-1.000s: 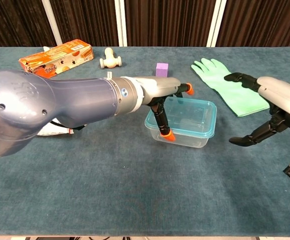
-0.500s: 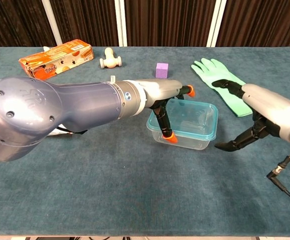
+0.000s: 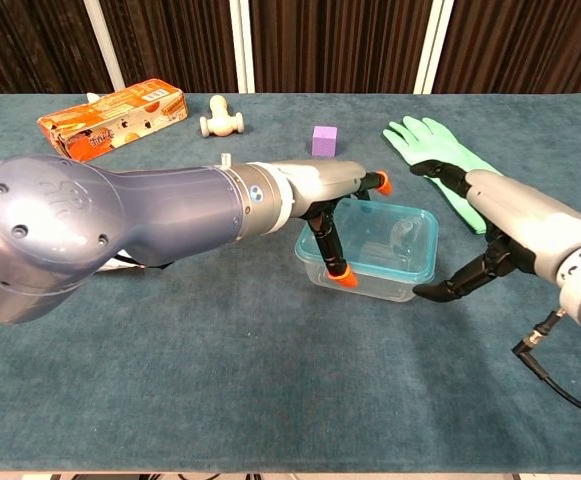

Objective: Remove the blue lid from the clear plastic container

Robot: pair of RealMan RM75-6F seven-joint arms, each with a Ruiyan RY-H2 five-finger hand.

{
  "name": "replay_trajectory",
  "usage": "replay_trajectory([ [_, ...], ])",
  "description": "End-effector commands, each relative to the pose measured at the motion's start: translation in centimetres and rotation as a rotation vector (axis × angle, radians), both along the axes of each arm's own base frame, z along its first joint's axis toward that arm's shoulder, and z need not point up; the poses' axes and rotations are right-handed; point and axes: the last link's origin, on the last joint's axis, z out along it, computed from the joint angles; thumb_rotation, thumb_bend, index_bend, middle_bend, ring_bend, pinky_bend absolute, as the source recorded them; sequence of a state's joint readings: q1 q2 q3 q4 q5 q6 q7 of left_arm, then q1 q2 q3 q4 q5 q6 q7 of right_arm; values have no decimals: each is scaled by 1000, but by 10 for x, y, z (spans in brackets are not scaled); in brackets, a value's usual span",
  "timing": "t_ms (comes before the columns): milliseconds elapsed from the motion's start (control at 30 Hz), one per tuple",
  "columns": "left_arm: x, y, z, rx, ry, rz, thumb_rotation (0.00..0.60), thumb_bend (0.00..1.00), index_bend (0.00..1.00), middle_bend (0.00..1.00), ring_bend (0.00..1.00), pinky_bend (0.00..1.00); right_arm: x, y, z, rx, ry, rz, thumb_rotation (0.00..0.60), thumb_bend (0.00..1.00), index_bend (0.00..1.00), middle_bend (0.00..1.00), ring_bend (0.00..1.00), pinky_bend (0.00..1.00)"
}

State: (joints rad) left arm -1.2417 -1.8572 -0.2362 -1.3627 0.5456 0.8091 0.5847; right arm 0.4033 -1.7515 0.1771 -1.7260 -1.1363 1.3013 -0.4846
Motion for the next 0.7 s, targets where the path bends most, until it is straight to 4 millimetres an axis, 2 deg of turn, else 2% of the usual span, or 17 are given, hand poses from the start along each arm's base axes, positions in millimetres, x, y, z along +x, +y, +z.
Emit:
replay_trajectory([
  [33,1,0,1,0,-1,-2,600,230,85,259,178,307,2,-2,-1,-9,-1,0,600,238,0,0,0,0],
  [700,0,2,4,0,-7,1,600,230,85,259,177,307,4,-5,-4,-23,-13,-28,600,238,0,0,0,0],
])
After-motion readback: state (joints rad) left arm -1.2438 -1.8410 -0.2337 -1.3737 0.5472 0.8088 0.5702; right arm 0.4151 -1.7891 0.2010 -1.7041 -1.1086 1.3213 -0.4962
